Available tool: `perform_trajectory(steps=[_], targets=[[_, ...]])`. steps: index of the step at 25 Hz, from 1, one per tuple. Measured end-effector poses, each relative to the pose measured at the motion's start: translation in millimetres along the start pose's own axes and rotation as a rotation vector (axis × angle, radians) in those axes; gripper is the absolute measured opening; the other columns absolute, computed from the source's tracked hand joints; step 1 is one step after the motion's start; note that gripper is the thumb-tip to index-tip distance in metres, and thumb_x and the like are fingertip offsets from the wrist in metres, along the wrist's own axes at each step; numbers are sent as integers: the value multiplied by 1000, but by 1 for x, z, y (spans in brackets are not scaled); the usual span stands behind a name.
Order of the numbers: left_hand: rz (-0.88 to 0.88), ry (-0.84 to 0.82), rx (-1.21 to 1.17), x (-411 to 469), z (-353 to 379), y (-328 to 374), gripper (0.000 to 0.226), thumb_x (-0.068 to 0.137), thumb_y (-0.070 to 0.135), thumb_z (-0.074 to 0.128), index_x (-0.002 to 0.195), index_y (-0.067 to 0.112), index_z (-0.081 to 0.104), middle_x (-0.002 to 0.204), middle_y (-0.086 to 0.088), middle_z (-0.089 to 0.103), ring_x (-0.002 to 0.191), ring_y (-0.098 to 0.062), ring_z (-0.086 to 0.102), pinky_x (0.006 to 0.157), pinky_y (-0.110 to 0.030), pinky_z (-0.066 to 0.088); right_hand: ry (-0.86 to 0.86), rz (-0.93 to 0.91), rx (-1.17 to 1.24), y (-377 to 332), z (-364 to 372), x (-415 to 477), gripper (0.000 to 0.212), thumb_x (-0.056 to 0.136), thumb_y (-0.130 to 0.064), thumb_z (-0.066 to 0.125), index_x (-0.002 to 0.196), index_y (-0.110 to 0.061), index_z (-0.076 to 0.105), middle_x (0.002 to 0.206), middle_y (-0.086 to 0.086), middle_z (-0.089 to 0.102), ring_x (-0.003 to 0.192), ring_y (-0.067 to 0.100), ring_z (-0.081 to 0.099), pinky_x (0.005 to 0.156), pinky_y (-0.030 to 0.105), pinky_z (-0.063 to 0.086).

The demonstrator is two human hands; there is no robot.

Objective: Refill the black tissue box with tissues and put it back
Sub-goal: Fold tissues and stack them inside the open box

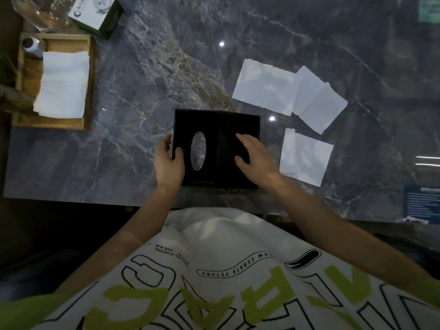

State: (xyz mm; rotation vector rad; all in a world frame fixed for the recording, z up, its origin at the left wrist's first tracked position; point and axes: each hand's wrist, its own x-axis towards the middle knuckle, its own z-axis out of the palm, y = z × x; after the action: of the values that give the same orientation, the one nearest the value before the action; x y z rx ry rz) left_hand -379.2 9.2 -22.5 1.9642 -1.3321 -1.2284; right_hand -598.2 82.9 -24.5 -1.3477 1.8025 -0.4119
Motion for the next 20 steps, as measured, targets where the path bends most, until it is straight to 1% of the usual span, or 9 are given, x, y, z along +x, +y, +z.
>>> perform_trajectory(steps=[2, 5, 8, 10, 12, 13, 15, 18, 20], targets=[[101, 12, 2, -3, 5, 18, 43, 94, 16, 53, 136, 12, 47, 138, -7, 52, 129, -18, 48, 107, -28, 39, 44, 4, 51, -2, -10, 4, 59, 98, -24, 53, 152, -17, 30, 155, 7, 35, 142, 23, 33, 117, 34, 28], [166, -75, -75, -1, 18, 50, 45, 93, 19, 53, 137, 13, 46, 136, -3, 52, 127, -13, 49, 110, -34, 41, 144, 59, 107, -2, -29, 11, 56, 97, -21, 54, 149, -16, 35, 149, 7, 43, 136, 18, 39, 112, 27, 28], [193, -203, -179, 1, 38, 80, 45, 94, 21, 54, 138, 15, 44, 135, 2, 51, 125, -8, 49, 108, -31, 43, 249, 62, 92, -1, -52, 23, 51, 95, -19, 56, 144, -16, 43, 143, 5, 50, 127, 12, 44, 106, 22, 32], [165, -276, -254, 3, 53, 98, 45, 95, 22, 55, 137, 14, 44, 127, 9, 55, 116, 2, 53, 100, -19, 47, 260, 123, 24, -1, -68, 32, 55, 96, -22, 57, 147, -16, 38, 149, 7, 45, 133, 19, 44, 111, 33, 35], [110, -312, -309, 7, 70, 112, 44, 94, 23, 56, 135, 14, 44, 110, 20, 56, 100, 10, 57, 82, -7, 47, 258, 184, -23, 1, -82, 42, 57, 96, -25, 57, 149, -19, 35, 152, 7, 41, 136, 26, 43, 114, 43, 36], [81, -332, -323, 9, 79, 118, 45, 94, 22, 56, 136, 14, 43, 105, 20, 56, 98, 8, 58, 78, -7, 46, 259, 191, -45, 1, -89, 49, 58, 96, -26, 56, 149, -20, 34, 153, 6, 41, 137, 26, 43, 114, 46, 37], [29, -393, -312, 11, 97, 127, 49, 94, 23, 55, 140, 15, 38, 109, 16, 55, 104, -1, 58, 82, -13, 45, 262, 186, -86, 1, -105, 61, 58, 96, -27, 56, 150, -20, 33, 151, 7, 42, 136, 25, 43, 112, 44, 38], [-15, -470, -217, 11, 124, 136, 58, 94, 26, 56, 145, 15, 29, 139, -4, 47, 127, -17, 49, 103, -30, 44, 243, 170, -144, 2, -127, 84, 59, 95, -26, 58, 149, -18, 34, 150, 7, 44, 134, 23, 45, 110, 37, 38], [-94, -458, -202, 8, 146, 141, 63, 93, 25, 57, 147, 12, 26, 145, -10, 41, 127, -22, 48, 104, -34, 44, 203, 130, -173, 9, -144, 104, 56, 95, -24, 58, 146, -14, 37, 147, 9, 47, 132, 24, 46, 108, 36, 38]])
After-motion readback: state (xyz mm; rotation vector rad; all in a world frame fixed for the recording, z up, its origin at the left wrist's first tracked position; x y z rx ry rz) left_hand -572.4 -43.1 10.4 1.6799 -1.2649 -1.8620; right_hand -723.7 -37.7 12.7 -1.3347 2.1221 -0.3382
